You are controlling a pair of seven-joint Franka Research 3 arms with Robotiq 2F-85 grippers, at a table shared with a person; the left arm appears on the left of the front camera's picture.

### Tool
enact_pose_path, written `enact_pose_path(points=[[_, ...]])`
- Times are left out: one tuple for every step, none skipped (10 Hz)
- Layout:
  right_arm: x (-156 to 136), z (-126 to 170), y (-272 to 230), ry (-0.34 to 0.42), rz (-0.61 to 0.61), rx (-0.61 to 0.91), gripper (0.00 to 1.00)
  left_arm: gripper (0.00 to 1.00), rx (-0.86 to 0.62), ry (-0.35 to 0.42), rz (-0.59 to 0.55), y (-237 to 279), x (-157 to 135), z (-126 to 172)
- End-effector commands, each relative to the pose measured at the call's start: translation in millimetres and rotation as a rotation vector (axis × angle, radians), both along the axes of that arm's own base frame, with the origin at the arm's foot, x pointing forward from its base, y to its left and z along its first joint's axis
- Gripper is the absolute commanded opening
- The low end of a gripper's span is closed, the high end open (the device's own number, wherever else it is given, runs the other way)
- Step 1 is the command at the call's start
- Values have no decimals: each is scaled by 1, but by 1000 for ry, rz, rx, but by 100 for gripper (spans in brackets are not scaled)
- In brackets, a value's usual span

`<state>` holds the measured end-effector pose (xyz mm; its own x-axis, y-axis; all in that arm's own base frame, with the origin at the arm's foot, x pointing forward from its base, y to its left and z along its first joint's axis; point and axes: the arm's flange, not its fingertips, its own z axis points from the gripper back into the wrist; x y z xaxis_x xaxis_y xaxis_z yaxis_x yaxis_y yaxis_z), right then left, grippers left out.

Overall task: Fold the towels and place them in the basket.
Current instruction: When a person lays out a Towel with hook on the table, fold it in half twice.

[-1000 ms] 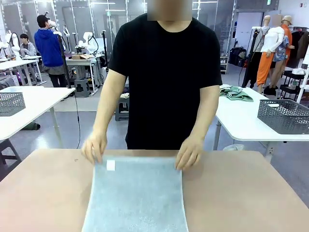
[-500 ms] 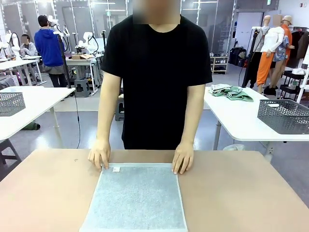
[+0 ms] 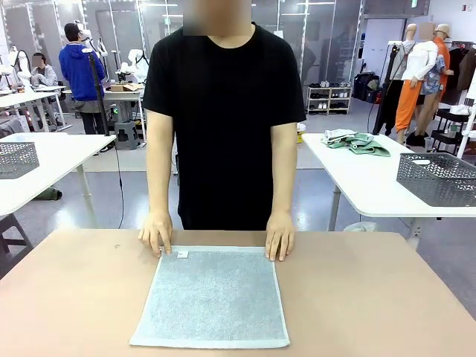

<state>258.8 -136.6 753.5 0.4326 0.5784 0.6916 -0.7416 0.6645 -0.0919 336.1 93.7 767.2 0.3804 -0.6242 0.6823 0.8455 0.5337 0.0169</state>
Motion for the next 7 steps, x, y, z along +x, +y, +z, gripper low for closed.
enact_pose_path(points=[[-1,-1,0,-5,4,4,94,98,1,-1,-2,-1,0,0],[-1,-1,0,-5,4,4,94,98,1,-1,-2,-1,0,0],[-1,-1,0,-5,4,4,94,98,1,-1,-2,-1,0,0],[-1,-1,0,-5,4,4,94,98,1,-1,-2,-1,0,0],[-1,-1,0,-5,4,4,94,98,1,-1,-2,-1,0,0],[-1,-1,0,-5,4,4,94,98,1,-1,-2,-1,0,0],[-1,-1,0,-5,4,4,94,98,1,-1,-2,-1,0,0]])
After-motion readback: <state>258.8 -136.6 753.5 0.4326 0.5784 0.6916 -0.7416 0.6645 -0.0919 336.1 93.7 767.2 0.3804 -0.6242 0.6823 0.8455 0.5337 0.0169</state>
